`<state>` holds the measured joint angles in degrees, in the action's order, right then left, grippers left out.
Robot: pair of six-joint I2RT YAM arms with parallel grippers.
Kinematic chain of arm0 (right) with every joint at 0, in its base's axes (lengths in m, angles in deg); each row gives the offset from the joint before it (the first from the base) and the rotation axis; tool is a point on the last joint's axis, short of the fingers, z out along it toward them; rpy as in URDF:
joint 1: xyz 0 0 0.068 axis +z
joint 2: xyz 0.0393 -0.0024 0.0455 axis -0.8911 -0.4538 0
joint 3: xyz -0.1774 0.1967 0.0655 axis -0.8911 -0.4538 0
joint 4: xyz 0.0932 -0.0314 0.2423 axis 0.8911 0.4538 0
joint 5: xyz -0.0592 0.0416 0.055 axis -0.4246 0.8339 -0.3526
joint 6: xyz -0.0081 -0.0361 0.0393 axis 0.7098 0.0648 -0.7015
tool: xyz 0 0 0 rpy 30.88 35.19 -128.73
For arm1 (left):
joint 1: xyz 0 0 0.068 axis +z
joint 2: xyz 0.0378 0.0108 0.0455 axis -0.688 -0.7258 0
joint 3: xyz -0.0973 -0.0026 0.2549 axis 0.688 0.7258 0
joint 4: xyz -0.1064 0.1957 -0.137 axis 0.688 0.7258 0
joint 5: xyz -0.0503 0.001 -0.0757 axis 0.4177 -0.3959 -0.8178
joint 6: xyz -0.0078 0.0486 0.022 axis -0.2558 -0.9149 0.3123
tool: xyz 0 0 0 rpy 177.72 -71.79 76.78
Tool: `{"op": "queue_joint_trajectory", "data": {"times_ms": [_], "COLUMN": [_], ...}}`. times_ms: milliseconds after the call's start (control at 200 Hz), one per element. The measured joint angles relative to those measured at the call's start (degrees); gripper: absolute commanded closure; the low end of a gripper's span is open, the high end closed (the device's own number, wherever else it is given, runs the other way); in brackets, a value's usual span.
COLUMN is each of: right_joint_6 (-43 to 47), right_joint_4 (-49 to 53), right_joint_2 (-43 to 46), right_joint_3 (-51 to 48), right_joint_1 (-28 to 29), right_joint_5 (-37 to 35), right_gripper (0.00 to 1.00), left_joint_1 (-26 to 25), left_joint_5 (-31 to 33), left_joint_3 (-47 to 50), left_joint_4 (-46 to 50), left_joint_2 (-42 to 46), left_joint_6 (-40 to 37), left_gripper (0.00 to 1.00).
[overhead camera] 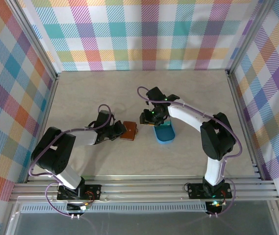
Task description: Put the credit cards into the card holder
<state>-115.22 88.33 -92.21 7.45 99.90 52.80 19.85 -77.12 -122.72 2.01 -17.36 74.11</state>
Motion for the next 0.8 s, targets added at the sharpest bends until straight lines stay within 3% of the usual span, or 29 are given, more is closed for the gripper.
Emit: {"op": "queue_joint_trajectory", "data": {"times_ms": [375, 800], "right_joint_6": [3.2, 4.1], "right_joint_4": [2.2, 2.2], "right_joint_2": [-2.1, -2.5], "right_joint_3": [2.2, 3.0], "right_joint_1": [2.2, 3.2], "right_joint_5": [-0.8, -0.8], "right_gripper": [0.57, 0.62], "left_joint_1": [-3.6, -6.0], "left_joint_5": [5.8, 9.0], "left_joint_3": [7.5, 9.4], "left_joint_4": [-10.3, -11.6], "left_joint_2": [2.6, 4.0], "left_joint_6": [7.9, 11.9], "left_gripper": [1.0, 1.0]}}
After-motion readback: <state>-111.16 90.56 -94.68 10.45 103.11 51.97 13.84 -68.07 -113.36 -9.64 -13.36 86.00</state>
